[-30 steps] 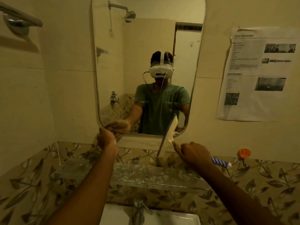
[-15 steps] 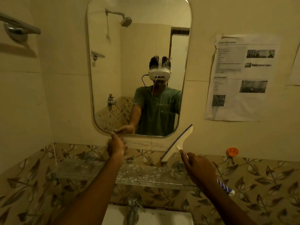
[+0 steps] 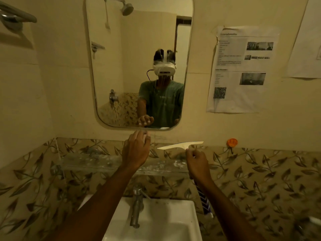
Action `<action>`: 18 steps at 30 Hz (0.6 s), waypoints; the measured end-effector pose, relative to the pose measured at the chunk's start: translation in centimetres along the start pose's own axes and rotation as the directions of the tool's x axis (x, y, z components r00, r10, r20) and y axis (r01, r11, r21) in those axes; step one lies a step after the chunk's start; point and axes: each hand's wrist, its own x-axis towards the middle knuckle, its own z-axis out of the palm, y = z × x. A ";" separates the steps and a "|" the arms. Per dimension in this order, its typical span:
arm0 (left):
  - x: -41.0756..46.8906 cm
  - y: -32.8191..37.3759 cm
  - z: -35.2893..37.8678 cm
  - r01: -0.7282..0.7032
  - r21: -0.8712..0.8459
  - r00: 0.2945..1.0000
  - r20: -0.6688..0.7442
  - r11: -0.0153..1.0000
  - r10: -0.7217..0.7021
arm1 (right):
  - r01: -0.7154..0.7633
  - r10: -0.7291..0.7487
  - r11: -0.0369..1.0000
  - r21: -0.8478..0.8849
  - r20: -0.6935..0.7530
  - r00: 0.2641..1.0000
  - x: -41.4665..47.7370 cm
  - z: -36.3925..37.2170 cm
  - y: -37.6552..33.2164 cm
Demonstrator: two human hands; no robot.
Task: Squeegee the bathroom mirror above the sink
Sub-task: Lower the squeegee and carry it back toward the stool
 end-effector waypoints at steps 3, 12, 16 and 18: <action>-2.5 0.8 0.5 -0.068 -0.017 0.997 0.037 0.998 0.068 | -0.063 0.063 0.997 0.043 0.000 0.998 -1.7 -1.2 0.2; -11.1 5.2 3.0 -0.111 -0.086 0.983 0.135 0.990 0.122 | -0.180 0.197 0.974 0.139 -0.115 0.974 -6.9 -7.8 3.2; -16.3 8.1 5.4 -0.065 -0.117 0.980 0.180 0.991 0.085 | -0.242 0.263 0.961 0.132 -0.168 0.950 -9.1 -11.9 7.4; -19.5 9.9 7.1 -0.056 -0.108 0.975 0.208 0.993 0.078 | -0.270 0.287 0.956 0.119 -0.162 0.944 -10.2 -14.3 10.3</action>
